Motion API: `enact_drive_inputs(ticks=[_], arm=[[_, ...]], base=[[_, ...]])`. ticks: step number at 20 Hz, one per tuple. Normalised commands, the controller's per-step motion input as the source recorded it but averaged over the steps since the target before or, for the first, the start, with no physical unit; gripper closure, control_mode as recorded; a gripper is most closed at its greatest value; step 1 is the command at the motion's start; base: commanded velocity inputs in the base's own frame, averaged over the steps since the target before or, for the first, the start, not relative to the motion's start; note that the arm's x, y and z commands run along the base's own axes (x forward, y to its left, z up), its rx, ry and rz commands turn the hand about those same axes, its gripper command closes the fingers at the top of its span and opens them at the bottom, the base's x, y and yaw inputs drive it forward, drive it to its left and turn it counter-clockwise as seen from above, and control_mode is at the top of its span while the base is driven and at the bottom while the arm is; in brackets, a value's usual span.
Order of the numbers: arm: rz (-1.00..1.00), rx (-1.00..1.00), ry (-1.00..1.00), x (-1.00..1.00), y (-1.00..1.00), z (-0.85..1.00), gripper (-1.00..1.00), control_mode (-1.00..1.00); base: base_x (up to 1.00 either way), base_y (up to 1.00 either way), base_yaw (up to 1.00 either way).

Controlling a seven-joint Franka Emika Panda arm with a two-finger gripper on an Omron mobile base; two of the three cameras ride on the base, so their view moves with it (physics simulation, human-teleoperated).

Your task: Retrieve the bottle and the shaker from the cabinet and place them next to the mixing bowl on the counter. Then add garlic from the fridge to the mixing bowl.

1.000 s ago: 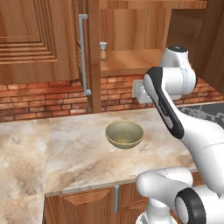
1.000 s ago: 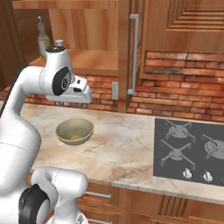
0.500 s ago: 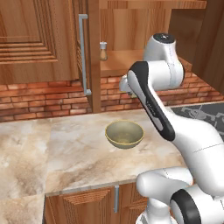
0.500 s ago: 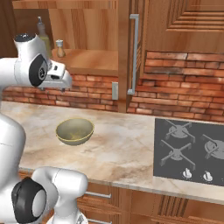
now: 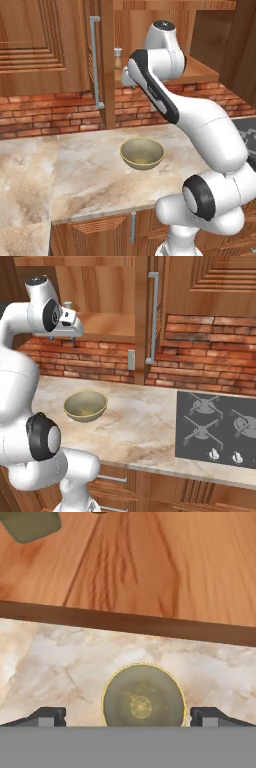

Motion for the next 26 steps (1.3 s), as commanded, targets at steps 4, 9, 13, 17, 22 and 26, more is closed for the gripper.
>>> enact_drive_inputs(ticks=[4, 9, 13, 17, 22, 26], arm=[[0.0, 0.0, -0.02, 0.65, 0.0, 0.09, -1.0, -1.0], [0.0, 0.05, -0.09, 0.2, 0.06, 0.03, -1.0, -1.0], [0.0, 0.04, -0.15, 0.24, 0.33, 0.14, -1.0, -1.0], [0.0, 0.05, -0.23, 0.43, 0.41, 0.13, -1.0, -1.0], [0.0, 0.1, -0.26, 0.41, 0.42, 0.11, -1.0, -1.0], [0.11, 0.1, -0.1, 0.18, 0.11, 0.36, -1.0, -1.0]], base=[[0.0, 0.0, 0.0], [0.0, 0.0, 0.0], [0.0, 0.0, 0.0], [0.0, 0.0, 0.0], [0.0, 0.0, 0.0], [0.0, 0.0, 0.0]])
